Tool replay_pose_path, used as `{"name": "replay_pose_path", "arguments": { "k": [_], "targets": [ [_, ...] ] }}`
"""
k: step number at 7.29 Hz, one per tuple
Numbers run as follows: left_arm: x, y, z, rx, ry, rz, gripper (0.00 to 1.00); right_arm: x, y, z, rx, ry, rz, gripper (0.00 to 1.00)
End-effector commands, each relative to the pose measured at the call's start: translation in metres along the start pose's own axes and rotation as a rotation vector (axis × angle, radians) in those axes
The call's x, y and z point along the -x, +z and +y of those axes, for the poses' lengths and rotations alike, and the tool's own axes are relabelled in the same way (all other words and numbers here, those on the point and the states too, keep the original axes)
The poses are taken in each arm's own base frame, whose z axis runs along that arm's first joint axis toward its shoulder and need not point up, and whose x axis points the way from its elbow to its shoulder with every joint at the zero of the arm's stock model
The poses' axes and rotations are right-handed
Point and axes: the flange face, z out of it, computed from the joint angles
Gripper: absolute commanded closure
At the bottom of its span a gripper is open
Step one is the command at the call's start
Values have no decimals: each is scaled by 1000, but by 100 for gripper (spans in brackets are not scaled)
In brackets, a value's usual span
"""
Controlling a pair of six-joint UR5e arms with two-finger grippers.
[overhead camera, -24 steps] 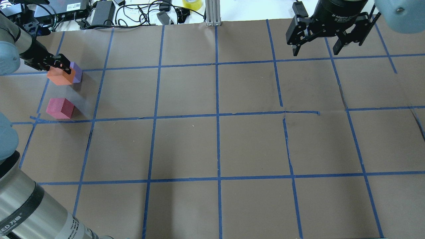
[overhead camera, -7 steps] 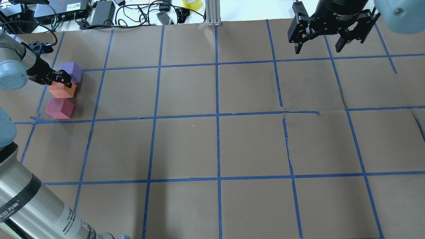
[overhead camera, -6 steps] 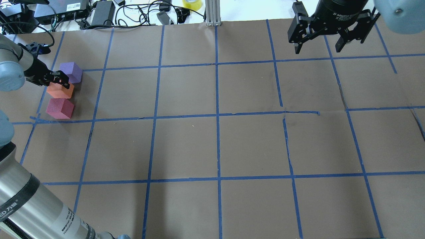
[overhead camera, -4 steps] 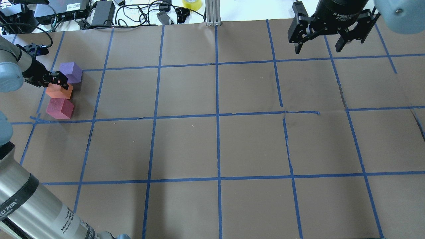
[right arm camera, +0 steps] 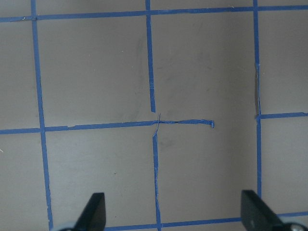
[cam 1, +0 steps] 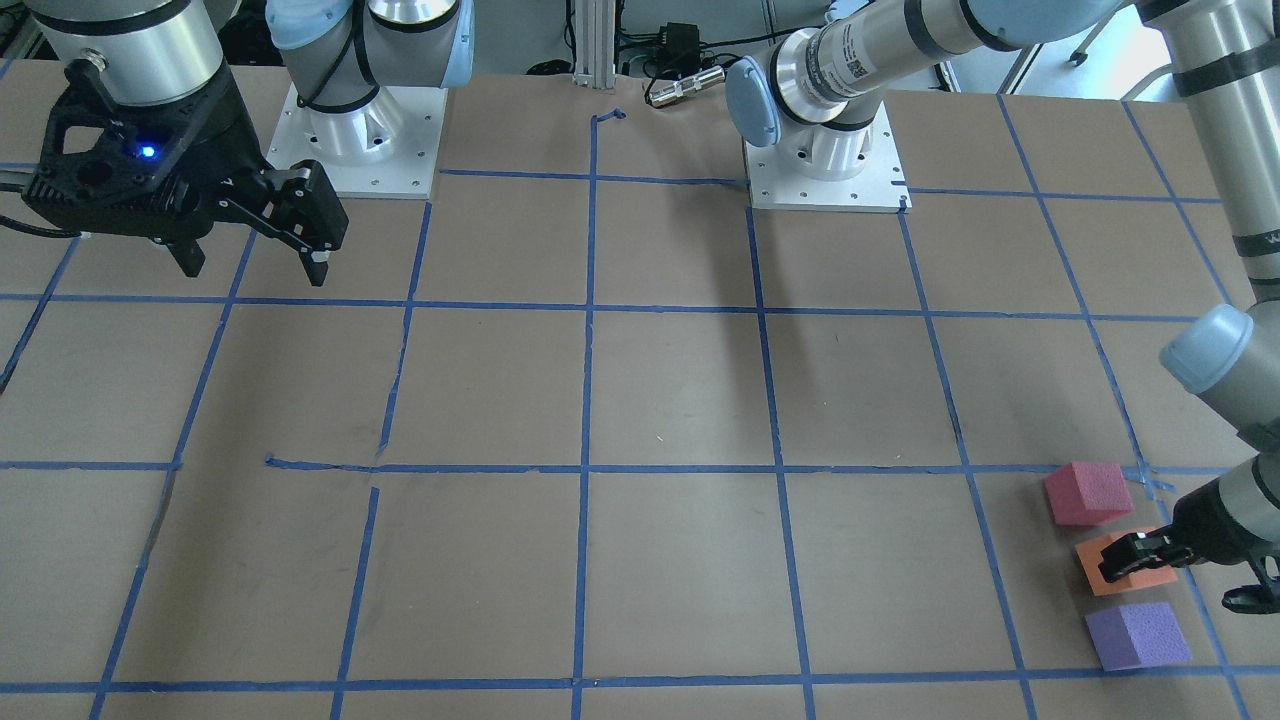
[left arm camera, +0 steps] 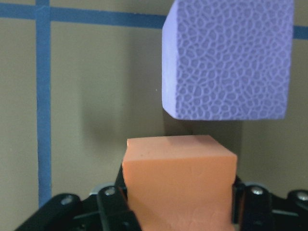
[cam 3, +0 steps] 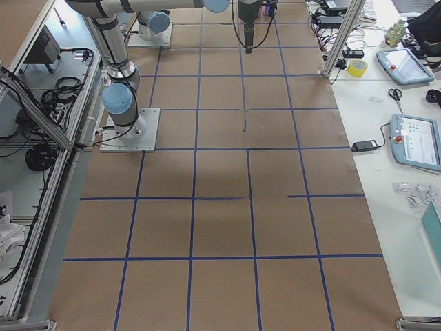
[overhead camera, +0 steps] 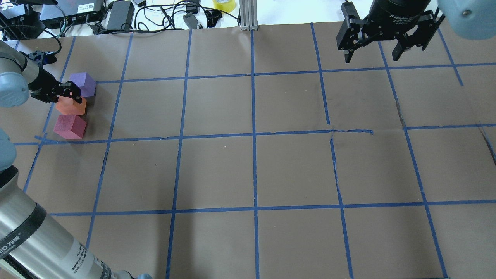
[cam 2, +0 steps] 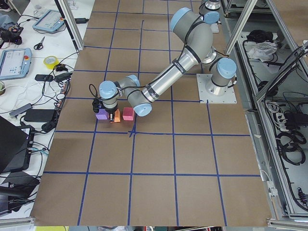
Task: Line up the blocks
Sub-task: 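Lower the orange cube between the purple and pink cubes, then open the left gripper and raise it away from the cubes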
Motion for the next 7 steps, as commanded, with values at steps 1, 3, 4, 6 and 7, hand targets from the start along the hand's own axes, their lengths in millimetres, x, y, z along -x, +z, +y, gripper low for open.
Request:
{"name": "replay_pose_path", "arguments": {
  "k": [1,3,4,6,7],
  "targets": [
    [-10,6,3,1,21,1,100,1,0,0,1,-1,0,0],
    [-8,7,4,0,66,-2,100,1,0,0,-1,-1,0,0],
    [-9,6,4,-1,66,-2,100,0,0,0,0,0,1,0],
    [-9,6,4,0,64,-2,8,0,0,0,-1,2,0,0],
    [-10,0,5,-8,62,-2,5,0,-1,0,-4,4,-2,0]
  ]
}}
